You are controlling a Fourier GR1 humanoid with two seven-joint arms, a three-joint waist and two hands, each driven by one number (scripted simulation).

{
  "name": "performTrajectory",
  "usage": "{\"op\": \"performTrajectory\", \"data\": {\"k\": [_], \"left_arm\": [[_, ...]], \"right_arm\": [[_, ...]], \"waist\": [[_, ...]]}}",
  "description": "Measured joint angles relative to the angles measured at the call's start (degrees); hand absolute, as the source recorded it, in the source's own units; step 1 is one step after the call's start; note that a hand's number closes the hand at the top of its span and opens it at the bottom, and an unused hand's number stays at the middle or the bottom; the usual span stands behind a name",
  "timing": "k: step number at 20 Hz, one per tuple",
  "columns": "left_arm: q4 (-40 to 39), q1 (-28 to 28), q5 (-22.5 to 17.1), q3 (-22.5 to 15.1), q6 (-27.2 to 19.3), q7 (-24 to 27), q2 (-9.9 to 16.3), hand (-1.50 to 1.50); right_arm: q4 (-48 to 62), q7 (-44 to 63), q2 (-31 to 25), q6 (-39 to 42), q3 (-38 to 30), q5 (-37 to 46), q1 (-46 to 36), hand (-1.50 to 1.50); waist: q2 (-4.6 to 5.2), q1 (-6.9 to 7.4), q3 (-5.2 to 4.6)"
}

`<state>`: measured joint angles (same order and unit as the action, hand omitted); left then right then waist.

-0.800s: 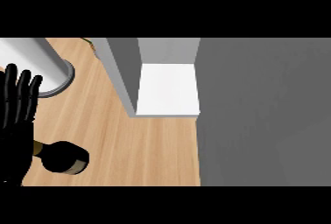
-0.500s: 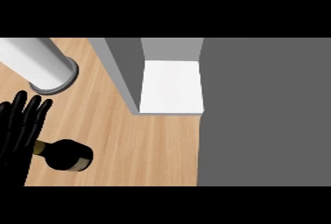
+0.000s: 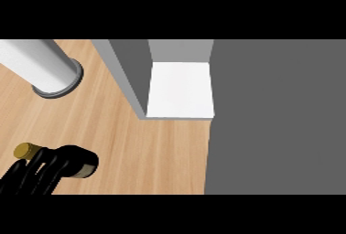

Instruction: Pick up the wine, place it into the cabinet and close the cabinet

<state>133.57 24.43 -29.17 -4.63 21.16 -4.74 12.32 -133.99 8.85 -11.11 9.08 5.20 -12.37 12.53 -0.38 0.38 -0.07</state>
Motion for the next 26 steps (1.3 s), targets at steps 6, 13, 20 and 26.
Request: {"op": "performTrajectory", "data": {"k": [6,13,20,26], "left_arm": [[0.72,4.88,-1.92,2.01,2.48,-1.21,1.52,-1.50],[1.22,6.10,-2.96,2.41,1.03,-2.79,1.46,-1.50],[1.26,7.81,-4.38,6.09,0.51,-3.15,2.22,-1.50],[1.12,7.62,-5.80,10.81,-0.60,-3.95,3.58,-1.50]], "right_arm": [[-2.97,5.71,-0.63,-0.46,-0.62,-1.25,-1.36,-1.50],[-3.35,11.24,-0.89,-2.24,-1.05,-1.43,-6.36,-1.50],[-3.70,13.31,-0.12,-3.60,-0.46,-1.29,-7.79,-1.50],[-3.94,15.63,-0.38,-4.68,-1.16,-1.18,-10.21,-1.50]], "waist": [[0.15,0.12,0.04],[0.17,0.23,0.07],[0.07,0.25,0.07],[0.04,0.11,0.08]]}}
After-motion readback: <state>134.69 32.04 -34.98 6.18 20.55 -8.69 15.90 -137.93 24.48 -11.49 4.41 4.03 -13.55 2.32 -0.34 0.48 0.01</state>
